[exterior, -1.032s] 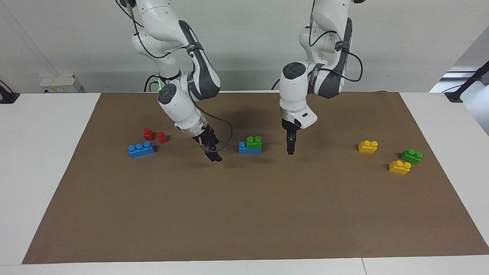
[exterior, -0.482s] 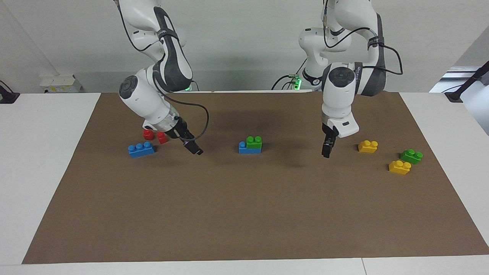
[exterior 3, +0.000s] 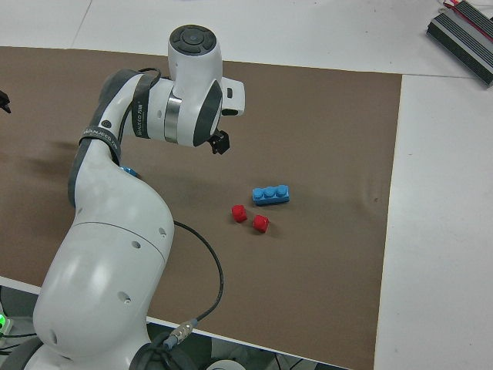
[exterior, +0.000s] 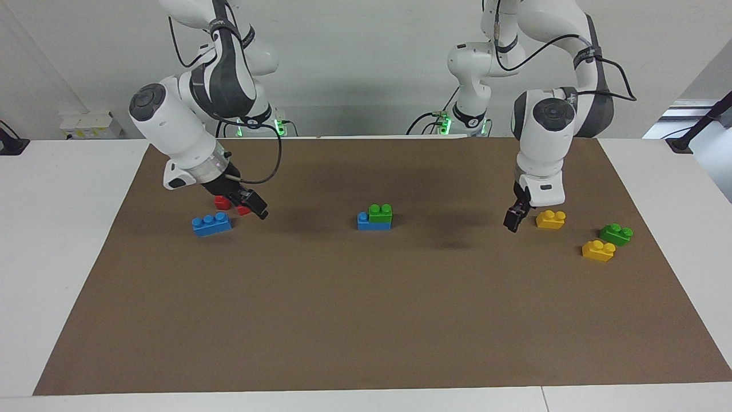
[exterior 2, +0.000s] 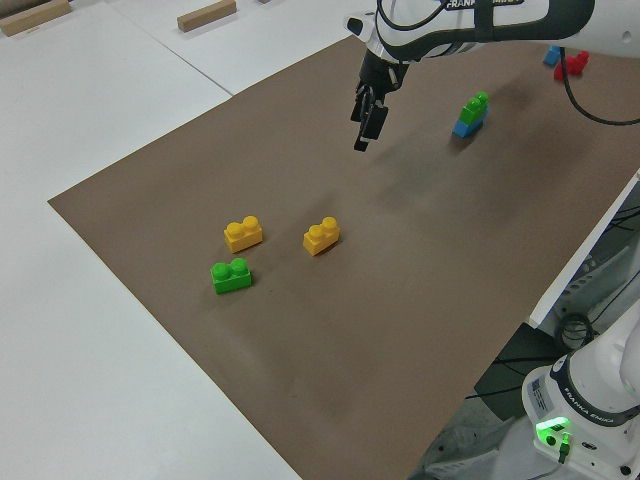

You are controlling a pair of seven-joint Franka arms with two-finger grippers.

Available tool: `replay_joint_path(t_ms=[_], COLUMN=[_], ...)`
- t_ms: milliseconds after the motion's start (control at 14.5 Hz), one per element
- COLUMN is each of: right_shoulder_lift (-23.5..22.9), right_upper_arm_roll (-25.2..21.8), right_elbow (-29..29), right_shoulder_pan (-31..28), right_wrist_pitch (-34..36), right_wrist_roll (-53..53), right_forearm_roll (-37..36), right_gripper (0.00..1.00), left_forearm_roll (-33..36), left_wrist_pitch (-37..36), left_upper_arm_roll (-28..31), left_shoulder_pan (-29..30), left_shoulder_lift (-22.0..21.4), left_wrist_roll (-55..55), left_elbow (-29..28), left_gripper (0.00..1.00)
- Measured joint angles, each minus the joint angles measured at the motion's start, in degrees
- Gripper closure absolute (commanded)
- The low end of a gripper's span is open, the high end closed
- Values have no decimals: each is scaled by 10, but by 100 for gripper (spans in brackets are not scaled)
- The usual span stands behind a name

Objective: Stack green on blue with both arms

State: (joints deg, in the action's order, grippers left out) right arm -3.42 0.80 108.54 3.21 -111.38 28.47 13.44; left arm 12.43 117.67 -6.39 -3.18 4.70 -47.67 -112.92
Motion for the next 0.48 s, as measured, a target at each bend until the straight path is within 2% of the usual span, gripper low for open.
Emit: replay_joint_path(t_ms=[275,482], right_shoulder_lift=[13,21], right_upper_arm_roll=[-1,-1], right_elbow=[-57,-88], right_shoulder_pan=[-29,-42], right_wrist_pitch=[72,109], right_wrist_roll=[-144,-245], right_forearm_roll=[-42,-50], right_gripper=[0,0], left_forearm_roll=[-48,-61], left_wrist_pitch=[-76,-121], left_upper_arm_roll=[1,1], left_shoulder_pan=[47,60], left_shoulder_lift=[-1,-1], left_wrist_roll=[241,317], left_elbow=[58,96], left_gripper=[0,0])
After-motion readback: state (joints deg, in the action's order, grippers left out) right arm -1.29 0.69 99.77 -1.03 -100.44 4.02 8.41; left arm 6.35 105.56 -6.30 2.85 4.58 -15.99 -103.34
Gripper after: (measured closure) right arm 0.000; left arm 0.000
